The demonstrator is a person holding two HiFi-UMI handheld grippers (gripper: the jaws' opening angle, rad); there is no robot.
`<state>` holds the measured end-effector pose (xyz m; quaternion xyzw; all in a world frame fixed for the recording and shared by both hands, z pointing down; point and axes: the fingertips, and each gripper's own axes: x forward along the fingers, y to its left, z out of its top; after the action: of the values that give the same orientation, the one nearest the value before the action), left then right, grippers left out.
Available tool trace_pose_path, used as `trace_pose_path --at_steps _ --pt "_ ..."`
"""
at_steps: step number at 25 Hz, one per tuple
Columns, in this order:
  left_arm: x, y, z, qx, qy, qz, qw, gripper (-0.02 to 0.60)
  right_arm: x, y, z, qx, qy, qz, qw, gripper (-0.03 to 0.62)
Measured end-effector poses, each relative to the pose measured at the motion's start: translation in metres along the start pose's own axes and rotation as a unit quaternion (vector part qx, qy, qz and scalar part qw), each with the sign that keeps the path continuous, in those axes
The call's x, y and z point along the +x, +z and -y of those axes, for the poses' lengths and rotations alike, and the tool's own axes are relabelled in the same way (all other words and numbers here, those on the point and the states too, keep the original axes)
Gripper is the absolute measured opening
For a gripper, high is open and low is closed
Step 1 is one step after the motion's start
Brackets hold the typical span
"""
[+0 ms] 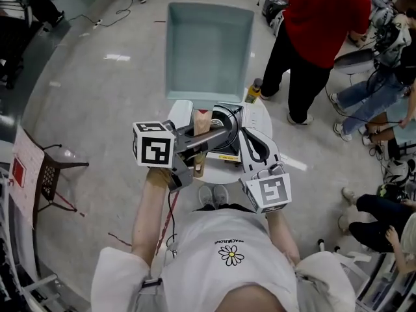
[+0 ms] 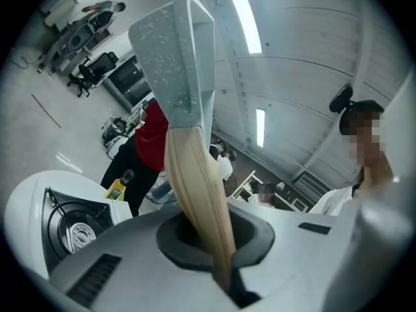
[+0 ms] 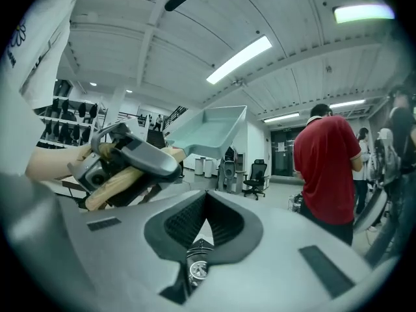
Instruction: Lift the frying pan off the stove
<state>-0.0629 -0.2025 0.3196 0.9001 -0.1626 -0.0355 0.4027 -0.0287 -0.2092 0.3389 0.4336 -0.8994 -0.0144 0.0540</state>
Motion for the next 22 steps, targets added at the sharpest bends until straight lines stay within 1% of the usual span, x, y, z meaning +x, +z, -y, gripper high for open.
trace_pose_path --at_steps 3,7,15,20,22 --pt "-0.001 0.007 0.017 0.029 0.003 0.002 0.9996 -0.002 0.001 0.009 0.006 -0.001 -0.010 0.010 1.000 0.003" --pt "0.000 0.019 0.035 0.051 -0.016 0.012 0.9985 -0.002 0.008 0.009 0.010 -0.002 -0.007 0.025 1.000 0.003" --pt "0.001 0.031 0.052 0.071 -0.045 0.015 0.9963 -0.002 0.023 0.015 0.018 -0.003 -0.017 0.032 0.999 0.003" --pt "-0.002 0.031 0.054 0.080 -0.043 0.020 0.9957 -0.002 0.021 0.013 0.019 -0.010 -0.021 0.039 0.999 0.003" --pt "-0.003 0.033 0.060 0.084 -0.044 0.024 0.9952 -0.002 0.019 0.019 0.020 -0.015 -0.022 0.043 0.999 0.003"
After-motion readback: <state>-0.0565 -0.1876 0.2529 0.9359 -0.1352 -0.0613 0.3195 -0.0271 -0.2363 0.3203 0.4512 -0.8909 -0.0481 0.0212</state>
